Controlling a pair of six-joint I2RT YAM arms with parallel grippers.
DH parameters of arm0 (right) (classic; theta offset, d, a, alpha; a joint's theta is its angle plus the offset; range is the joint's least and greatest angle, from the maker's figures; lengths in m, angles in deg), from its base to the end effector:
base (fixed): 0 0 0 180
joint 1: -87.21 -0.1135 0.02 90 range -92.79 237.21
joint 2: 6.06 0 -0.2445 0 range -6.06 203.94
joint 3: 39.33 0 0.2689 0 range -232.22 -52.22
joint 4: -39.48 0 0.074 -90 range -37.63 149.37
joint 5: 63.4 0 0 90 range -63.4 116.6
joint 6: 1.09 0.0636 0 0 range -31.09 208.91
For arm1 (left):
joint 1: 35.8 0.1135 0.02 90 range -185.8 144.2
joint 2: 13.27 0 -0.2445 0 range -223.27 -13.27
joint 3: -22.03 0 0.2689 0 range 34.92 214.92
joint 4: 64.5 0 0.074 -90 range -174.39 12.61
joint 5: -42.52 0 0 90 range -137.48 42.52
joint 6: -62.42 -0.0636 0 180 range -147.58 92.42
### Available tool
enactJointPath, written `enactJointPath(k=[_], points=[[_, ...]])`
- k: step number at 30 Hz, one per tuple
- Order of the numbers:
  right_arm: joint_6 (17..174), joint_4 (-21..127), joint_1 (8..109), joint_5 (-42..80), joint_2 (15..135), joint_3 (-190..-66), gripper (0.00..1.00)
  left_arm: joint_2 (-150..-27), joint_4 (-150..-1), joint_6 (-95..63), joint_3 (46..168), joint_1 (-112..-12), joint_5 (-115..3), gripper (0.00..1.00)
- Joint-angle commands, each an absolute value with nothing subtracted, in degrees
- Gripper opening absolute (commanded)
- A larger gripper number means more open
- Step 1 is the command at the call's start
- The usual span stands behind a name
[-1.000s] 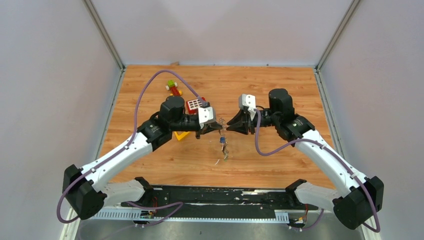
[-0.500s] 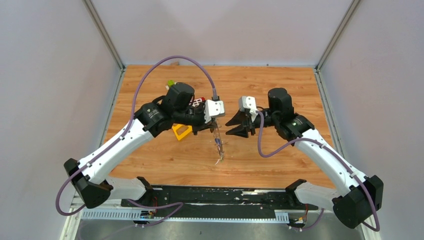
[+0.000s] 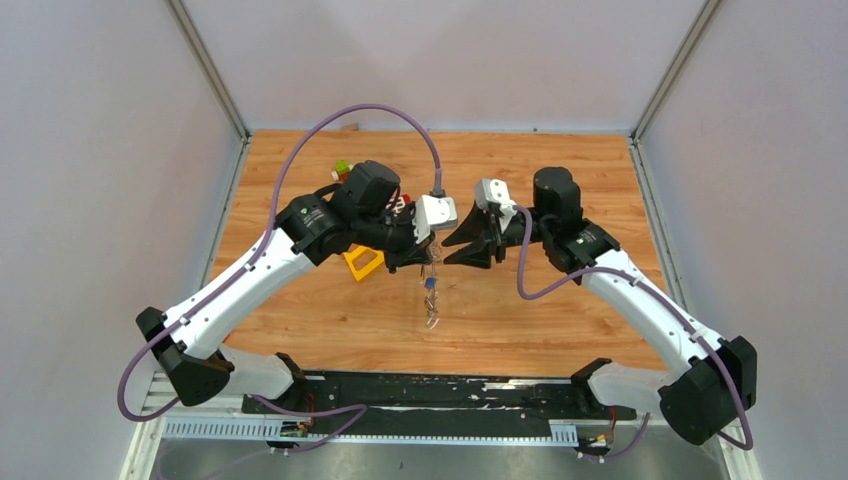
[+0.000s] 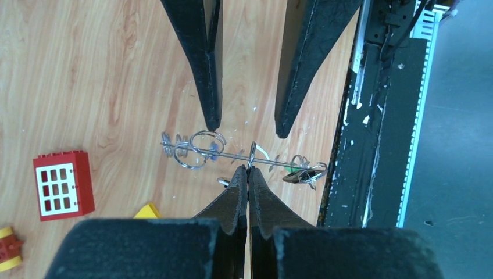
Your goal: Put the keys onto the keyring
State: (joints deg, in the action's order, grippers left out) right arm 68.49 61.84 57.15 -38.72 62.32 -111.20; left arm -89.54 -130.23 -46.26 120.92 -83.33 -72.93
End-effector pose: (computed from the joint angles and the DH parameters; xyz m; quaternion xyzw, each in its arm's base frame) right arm 0.2250 0.1970 0.3246 -0.5759 0.4856 0.4786 0.4510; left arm 0.1865 -0.2443 0.3646 0.5622 0.7018 -0.2924 0.3255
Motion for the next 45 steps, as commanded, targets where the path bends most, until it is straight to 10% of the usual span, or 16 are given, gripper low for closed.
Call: enactJointPath(k=[1,34,45], points=[[73.63,54.41,57.01,-40.87,62.79,-110.74,0.36,-88.64,-125.57,-42.32,121.71,-83.83,-75.39,0.00],[70.99,55.52,56.60,-37.05,60.72,-108.42,0.00,-81.35,-115.61,-43.14,113.08,-83.96,-75.31,0.00],[69.93,56.81,56.74,-36.38,58.75,-108.34,0.00,-76.11,-112.99,-53.07,107.77,-83.96,-78.59,0.37]])
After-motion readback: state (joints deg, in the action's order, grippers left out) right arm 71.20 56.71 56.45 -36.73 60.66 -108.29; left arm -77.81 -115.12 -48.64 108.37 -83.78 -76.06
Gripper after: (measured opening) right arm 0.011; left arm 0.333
